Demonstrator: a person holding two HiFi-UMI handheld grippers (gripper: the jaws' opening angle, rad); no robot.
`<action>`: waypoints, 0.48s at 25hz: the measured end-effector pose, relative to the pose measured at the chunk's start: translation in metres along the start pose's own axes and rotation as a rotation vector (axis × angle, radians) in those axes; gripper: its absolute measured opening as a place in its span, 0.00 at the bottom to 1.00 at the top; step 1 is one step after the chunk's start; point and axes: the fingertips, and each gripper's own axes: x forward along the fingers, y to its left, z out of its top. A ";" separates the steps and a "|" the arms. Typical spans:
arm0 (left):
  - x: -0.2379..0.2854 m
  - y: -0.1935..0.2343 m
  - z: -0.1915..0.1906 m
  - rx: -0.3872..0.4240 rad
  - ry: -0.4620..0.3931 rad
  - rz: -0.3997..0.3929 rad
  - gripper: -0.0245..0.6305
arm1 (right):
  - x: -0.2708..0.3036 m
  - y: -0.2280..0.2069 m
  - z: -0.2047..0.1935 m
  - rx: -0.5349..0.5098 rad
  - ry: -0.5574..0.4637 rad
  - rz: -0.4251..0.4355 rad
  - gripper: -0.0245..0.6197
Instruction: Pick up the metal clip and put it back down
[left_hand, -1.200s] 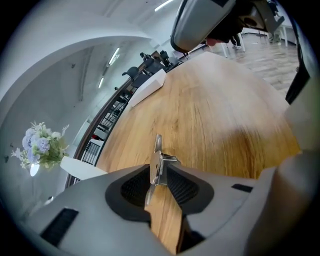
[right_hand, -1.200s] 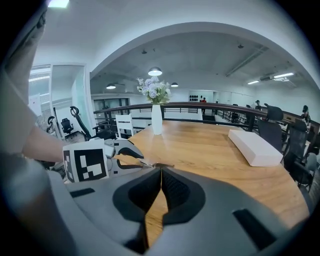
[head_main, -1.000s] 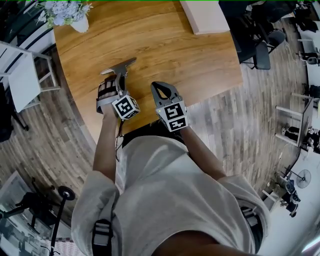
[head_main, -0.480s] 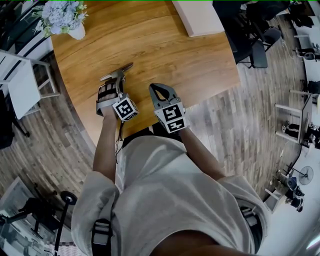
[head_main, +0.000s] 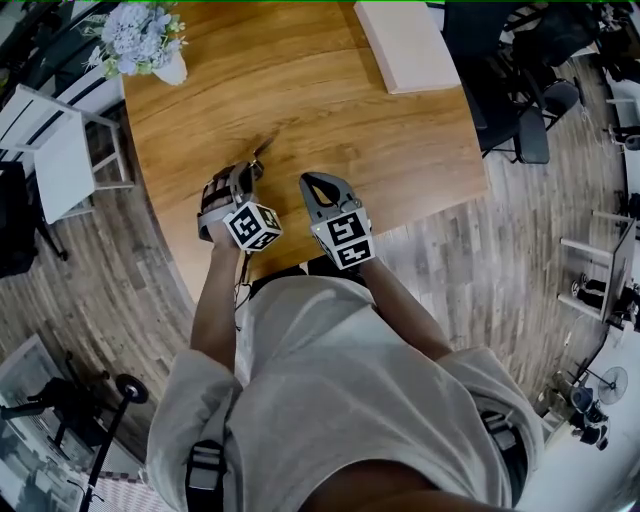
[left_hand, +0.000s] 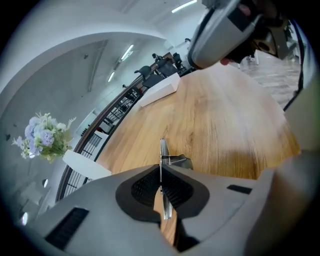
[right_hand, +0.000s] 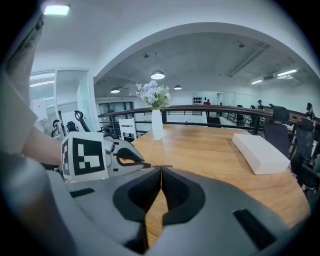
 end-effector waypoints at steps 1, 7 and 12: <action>-0.002 0.002 0.003 -0.036 -0.004 0.000 0.08 | 0.000 -0.003 0.002 -0.001 -0.004 0.008 0.08; -0.021 0.023 0.032 -0.264 -0.064 0.008 0.08 | -0.010 -0.021 0.017 -0.021 -0.042 0.041 0.08; -0.041 0.045 0.075 -0.406 -0.185 0.016 0.08 | -0.028 -0.042 0.039 -0.030 -0.101 0.038 0.08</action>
